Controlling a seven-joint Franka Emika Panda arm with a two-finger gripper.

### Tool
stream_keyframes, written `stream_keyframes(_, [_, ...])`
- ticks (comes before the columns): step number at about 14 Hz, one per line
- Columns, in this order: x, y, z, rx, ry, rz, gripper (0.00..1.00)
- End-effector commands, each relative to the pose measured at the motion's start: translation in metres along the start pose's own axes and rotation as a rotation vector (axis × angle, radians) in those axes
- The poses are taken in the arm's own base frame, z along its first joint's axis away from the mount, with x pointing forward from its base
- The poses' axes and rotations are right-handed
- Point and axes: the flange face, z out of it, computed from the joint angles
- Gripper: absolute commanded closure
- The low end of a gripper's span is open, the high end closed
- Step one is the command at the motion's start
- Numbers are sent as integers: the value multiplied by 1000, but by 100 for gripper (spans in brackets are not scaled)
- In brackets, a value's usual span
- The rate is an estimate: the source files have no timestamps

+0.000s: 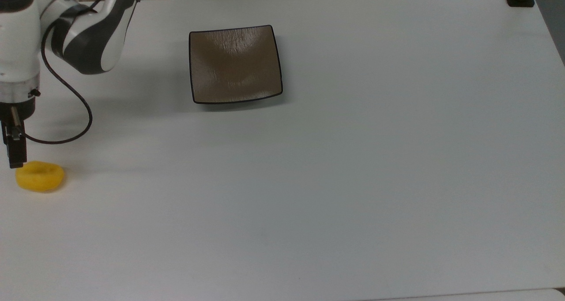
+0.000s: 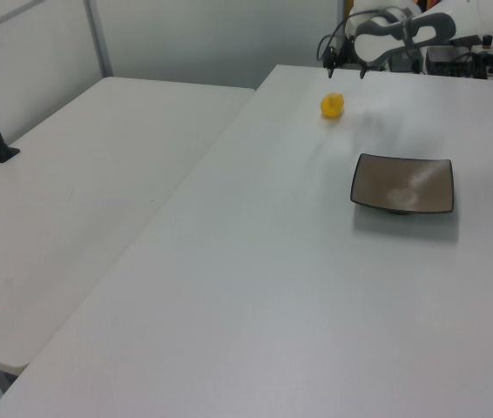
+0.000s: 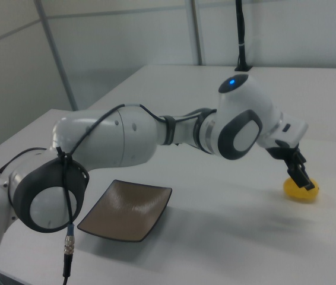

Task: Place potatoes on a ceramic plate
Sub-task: 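Move the open gripper over the yellow potato and lower it, then close the gripper around the yellow potato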

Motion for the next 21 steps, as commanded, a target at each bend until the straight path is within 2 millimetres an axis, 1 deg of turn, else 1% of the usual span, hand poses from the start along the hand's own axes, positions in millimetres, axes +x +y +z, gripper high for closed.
stream_keyframes(1, [-11,-3,28,-18,21,9,0])
stream_keyframes(2, [-15,-4,35,-23,15,15,0])
stream_keyframes(6, [-24,-12,45,33,56,64,0])
stream_keyframes(8, [-29,-18,48,52,68,79,0])
stream_keyframes(11, [-35,-19,57,66,81,76,0])
stream_keyframes(13, [-42,-23,62,74,84,66,7])
stream_keyframes(14, [-45,-26,62,74,84,54,17])
stream_keyframes(15, [-47,-27,62,66,93,30,34])
stream_keyframes(16, [-47,-28,62,57,103,6,47])
stream_keyframes(17, [-49,-28,64,50,106,-11,67])
stream_keyframes(18, [-48,-28,63,50,108,-13,80])
stream_keyframes(19, [-48,-28,63,49,108,-16,89])
stream_keyframes(20, [-49,-30,61,52,109,-32,95])
stream_keyframes(21, [-48,-29,57,49,106,-45,95])
